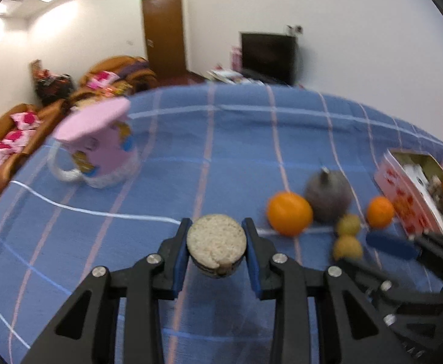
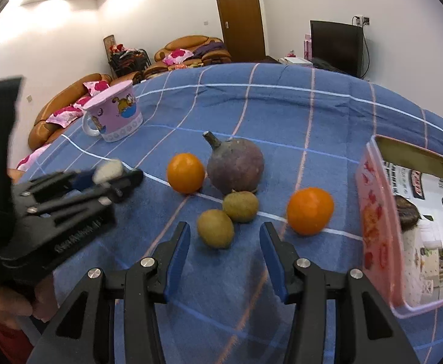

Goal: Organize fruits
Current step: 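Grasp a brown kiwi with the right tool while the left tool holds the sugarcane piece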

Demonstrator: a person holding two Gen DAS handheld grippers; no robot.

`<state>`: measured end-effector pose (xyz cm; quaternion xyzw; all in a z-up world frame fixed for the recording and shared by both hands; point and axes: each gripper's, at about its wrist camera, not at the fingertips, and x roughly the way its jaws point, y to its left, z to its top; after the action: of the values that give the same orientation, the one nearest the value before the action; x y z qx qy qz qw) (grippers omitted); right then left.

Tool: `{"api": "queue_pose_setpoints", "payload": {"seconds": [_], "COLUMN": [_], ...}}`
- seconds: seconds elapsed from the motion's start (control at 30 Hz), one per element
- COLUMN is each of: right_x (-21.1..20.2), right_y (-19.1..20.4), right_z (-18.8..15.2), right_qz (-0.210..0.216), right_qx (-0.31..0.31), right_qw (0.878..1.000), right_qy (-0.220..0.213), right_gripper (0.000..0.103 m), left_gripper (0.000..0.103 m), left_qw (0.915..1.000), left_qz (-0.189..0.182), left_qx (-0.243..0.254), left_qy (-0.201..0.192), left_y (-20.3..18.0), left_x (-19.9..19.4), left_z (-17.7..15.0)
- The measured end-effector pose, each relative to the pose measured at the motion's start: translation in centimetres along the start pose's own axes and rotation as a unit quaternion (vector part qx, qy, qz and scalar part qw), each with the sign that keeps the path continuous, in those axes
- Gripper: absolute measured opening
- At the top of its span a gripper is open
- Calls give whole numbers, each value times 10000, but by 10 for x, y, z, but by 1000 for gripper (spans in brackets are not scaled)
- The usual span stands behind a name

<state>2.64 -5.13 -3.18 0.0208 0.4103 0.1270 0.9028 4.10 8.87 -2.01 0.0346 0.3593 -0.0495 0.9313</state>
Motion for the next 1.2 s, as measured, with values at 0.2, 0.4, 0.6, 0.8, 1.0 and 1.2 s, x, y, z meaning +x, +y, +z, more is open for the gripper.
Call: {"api": "queue_pose_setpoints", "payload": {"seconds": [0.2,0.4,0.6,0.8,1.0,1.2], "right_x": [13,3,-32,-61,-71,-78], "right_y": [9,10,3,0,-13,-29], "right_z": [1,-4,-10,-18,-20,-22], "right_qz": [6,258,173,-452,-642,-697], "right_qx": [-140,-142,-129,-353,-359,-237], "right_qw": [9996,9995,9970,9874,9843,9839], "right_qy": [239,78,-747,-1474,-1605,-1627], "right_gripper": [30,29,29,29,29,29], "left_gripper": [35,35,35,35,35,35], "left_qw": [9995,9991,9971,9945,9929,9933], "left_qz": [184,112,201,464,498,452], "left_qx": [-91,-113,-254,-425,-363,-256], "left_qy": [-221,-390,-691,-843,-1013,-1029], "left_y": [4,4,2,-4,-20,-41], "left_x": [-8,-15,-22,-27,-35,-38], "left_z": [1,0,2,0,-3,-4]}}
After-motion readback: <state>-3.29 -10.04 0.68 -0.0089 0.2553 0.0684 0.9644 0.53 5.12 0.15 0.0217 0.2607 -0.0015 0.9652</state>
